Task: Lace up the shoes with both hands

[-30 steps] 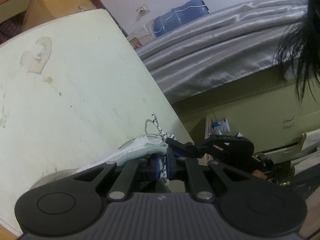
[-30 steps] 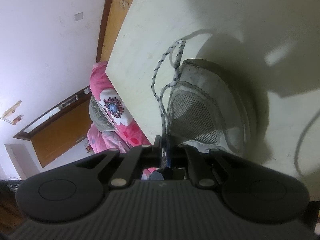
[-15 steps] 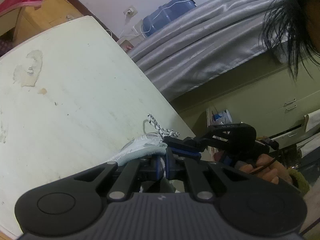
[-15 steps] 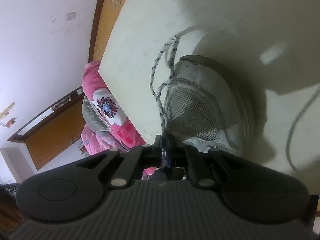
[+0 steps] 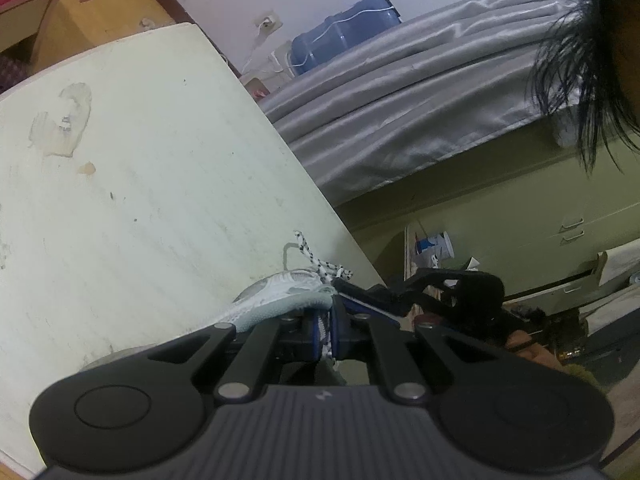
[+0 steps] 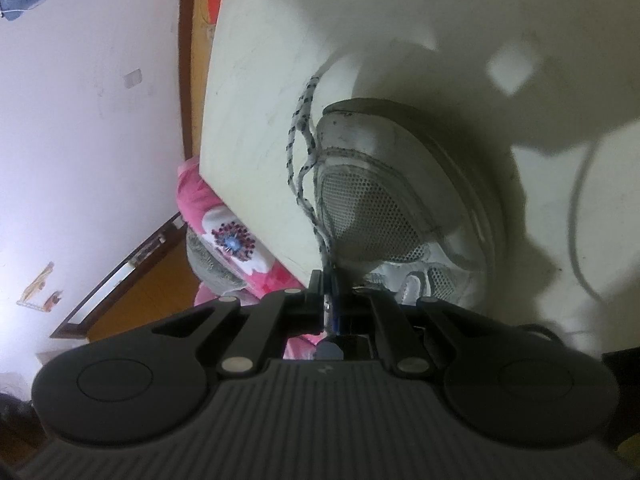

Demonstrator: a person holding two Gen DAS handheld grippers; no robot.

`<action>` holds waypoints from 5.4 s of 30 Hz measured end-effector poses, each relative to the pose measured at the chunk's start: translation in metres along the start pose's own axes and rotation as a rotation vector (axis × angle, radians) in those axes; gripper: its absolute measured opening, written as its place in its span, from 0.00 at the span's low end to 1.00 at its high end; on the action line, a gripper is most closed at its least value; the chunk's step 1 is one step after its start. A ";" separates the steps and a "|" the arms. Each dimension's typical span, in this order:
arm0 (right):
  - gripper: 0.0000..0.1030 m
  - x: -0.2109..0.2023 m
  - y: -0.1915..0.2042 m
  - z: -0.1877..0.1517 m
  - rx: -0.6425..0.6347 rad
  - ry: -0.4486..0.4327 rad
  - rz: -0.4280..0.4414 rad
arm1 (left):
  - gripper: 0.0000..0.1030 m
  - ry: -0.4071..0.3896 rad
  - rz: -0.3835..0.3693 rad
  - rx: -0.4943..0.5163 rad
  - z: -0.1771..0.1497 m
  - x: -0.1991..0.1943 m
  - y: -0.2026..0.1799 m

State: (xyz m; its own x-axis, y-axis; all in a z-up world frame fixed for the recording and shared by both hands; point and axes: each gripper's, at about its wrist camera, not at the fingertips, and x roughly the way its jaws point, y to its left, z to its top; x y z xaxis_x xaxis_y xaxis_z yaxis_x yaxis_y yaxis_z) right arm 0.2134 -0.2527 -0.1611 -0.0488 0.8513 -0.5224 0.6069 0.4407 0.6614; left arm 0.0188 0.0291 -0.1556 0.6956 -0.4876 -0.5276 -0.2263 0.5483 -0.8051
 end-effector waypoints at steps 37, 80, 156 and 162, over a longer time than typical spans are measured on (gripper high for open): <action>0.17 0.037 0.092 -0.125 -2.367 0.415 -0.309 | 0.30 0.172 0.376 0.850 -0.007 0.000 -0.113; 0.12 0.040 0.108 -0.092 -2.082 0.418 -0.303 | 0.18 0.168 0.479 1.121 -0.033 0.047 -0.096; 0.06 0.054 0.117 -0.099 -2.093 0.574 -0.296 | 0.18 0.165 0.422 1.075 -0.026 0.044 -0.090; 0.06 0.054 0.119 -0.073 -1.766 0.487 -0.283 | 0.18 0.165 0.430 1.077 -0.025 0.044 -0.090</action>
State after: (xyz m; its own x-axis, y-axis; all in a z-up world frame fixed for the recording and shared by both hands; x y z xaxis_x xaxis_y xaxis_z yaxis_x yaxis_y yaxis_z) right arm 0.2254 -0.1336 -0.0716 -0.3787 0.5641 -0.7338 -0.8739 0.0432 0.4842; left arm 0.0526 -0.0590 -0.1134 0.5874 -0.1607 -0.7932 0.3283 0.9431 0.0520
